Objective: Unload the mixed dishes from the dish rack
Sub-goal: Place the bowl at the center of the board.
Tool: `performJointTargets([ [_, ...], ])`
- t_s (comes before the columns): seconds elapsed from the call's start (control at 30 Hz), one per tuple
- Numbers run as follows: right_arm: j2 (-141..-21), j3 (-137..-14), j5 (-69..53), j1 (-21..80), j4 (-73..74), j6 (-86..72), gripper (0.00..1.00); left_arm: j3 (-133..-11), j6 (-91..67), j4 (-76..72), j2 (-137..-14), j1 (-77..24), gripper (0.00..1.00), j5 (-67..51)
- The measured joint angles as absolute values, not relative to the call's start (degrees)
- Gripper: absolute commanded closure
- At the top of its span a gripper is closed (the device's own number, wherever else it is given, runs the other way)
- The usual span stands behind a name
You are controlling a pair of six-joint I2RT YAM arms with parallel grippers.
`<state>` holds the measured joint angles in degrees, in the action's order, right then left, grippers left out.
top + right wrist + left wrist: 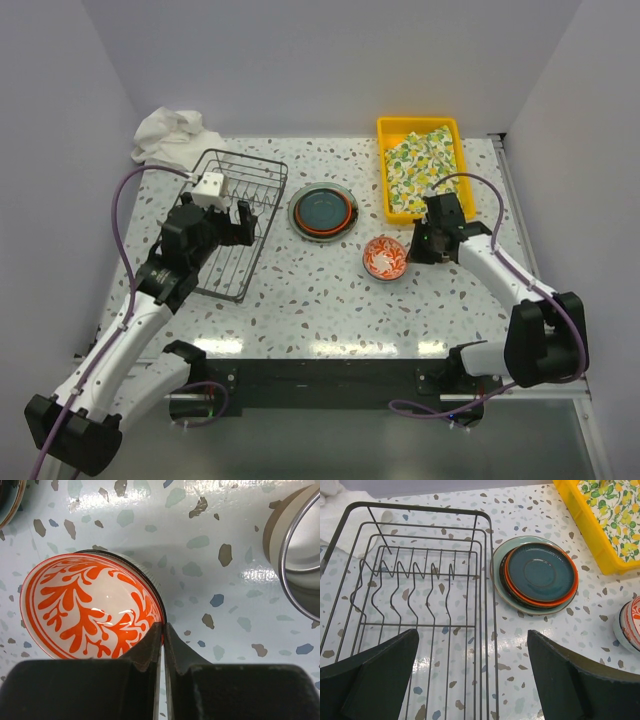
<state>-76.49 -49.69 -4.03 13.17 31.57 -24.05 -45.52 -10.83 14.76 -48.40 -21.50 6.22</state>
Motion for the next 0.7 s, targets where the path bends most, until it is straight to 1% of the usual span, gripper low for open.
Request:
performJointTargets([
  [0.03, -76.5, -49.7, -4.0, 13.2, 31.5, -24.1, 0.88, -45.5, -10.8, 14.8, -48.3, -21.5, 0.05, 6.2],
  [0.13, -76.3, -49.7, -4.0, 13.2, 31.7, -24.1, 0.79, -45.5, -10.7, 15.0, -48.1, -21.5, 0.05, 6.3],
  [0.17, -76.1, -49.7, -4.0, 13.2, 31.9, -24.2, 0.73, -45.5, -10.7, 15.0, -48.0, -21.5, 0.05, 6.3],
  [0.23, -75.4, -50.3, -3.7, 13.2, 33.1, -24.2, 0.67, -45.5, -10.4, 15.1, -48.0, -21.5, 0.06, 6.4],
  [0.27, -74.7, -51.2, -3.3, 13.2, 33.8, -23.9, 0.61, -45.6, -10.2, 15.2, -48.0, -21.5, 0.05, 6.7],
  [0.33, -73.5, -52.7, -2.4, 13.2, 34.6, -23.8, 0.56, -45.6, -10.1, 15.2, -48.0, -21.5, 0.05, 7.2],
  [0.37, -72.6, -53.9, -1.8, 13.2, 35.1, -23.6, 0.50, -45.6, -10.0, 15.3, -48.0, -21.5, 0.05, 7.9],
  [0.43, -70.9, -56.2, 0.2, 13.2, 35.7, -23.2, 0.43, -45.6, -9.8, 15.6, -48.1, -21.4, 0.04, 9.7],
  [0.47, -70.0, -57.4, 1.3, 13.2, 36.1, -22.9, 0.35, -45.7, -9.8, 15.7, -48.2, -21.4, 0.04, 11.0],
  [0.53, -67.9, -59.5, 4.1, 13.2, 36.9, -22.4, 0.29, -46.3, -9.3, 16.2, -48.5, -21.0, 0.04, 14.0],
  [0.57, -67.0, -60.2, 5.4, 13.2, 37.2, -22.1, 0.22, -46.7, -9.1, 16.3, -48.6, -20.8, 0.04, 15.3],
  [0.6, -65.8, -61.0, 7.0, 13.2, 37.7, -21.8, 0.19, -47.2, -8.8, 16.7, -48.6, -20.6, 0.04, 16.9],
  [0.63, -64.1, -61.6, 9.2, 13.2, 38.3, -21.5, 0.14, -47.8, -8.5, 17.2, -48.7, -20.3, 0.04, 18.6],
  [0.7, -60.7, -62.2, 12.8, 13.2, 39.7, -21.3, 0.09, -48.6, -8.3, 17.9, -48.6, -20.3, 0.04, 20.7],
])
